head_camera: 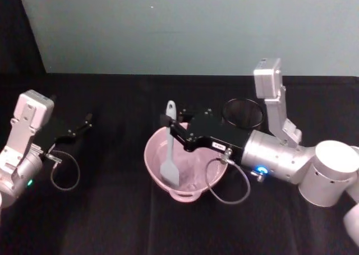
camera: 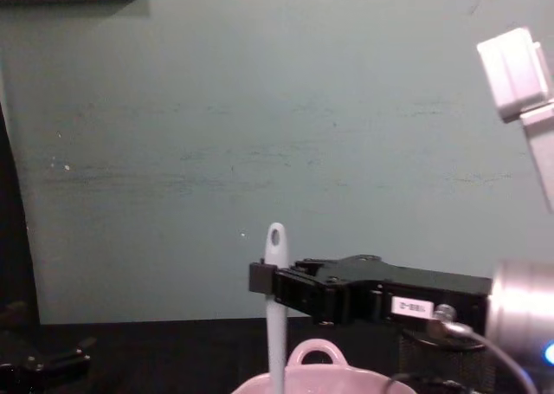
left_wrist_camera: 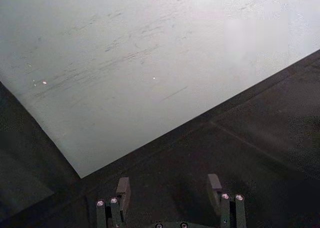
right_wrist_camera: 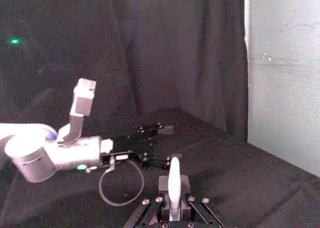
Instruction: Use the one hand to pick up the spoon and stir the clear water in the bowl.
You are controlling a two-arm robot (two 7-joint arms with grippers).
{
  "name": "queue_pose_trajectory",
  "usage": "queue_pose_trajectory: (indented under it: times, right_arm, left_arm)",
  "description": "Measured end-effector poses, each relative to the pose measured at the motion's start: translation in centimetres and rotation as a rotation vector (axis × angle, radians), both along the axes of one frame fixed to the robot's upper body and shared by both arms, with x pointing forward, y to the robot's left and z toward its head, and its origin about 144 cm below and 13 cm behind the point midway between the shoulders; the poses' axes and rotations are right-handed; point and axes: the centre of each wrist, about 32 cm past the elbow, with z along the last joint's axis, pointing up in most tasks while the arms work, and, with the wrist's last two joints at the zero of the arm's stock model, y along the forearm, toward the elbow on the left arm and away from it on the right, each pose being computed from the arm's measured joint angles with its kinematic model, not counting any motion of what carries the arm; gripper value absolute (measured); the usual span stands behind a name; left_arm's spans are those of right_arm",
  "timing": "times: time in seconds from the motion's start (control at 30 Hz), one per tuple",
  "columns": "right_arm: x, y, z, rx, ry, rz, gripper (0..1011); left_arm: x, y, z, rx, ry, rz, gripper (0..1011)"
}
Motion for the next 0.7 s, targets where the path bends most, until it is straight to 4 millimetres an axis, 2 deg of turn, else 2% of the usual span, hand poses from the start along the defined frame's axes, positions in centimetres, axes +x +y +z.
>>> queue_pose_trajectory:
  times: [0.37,0.7]
  right_arm:
    - [2.6,2.0,-1.4,0.012,-0.05,-0.098,116]
    - [3.7,1.2,-1.7,0.019,-0.106,-0.231,117]
  left_arm:
    - [0.0,0.0,0.0,0.0,0.0,0.0,1011]
    - [0.0,0.0,0.0,0.0,0.0,0.0,1011]
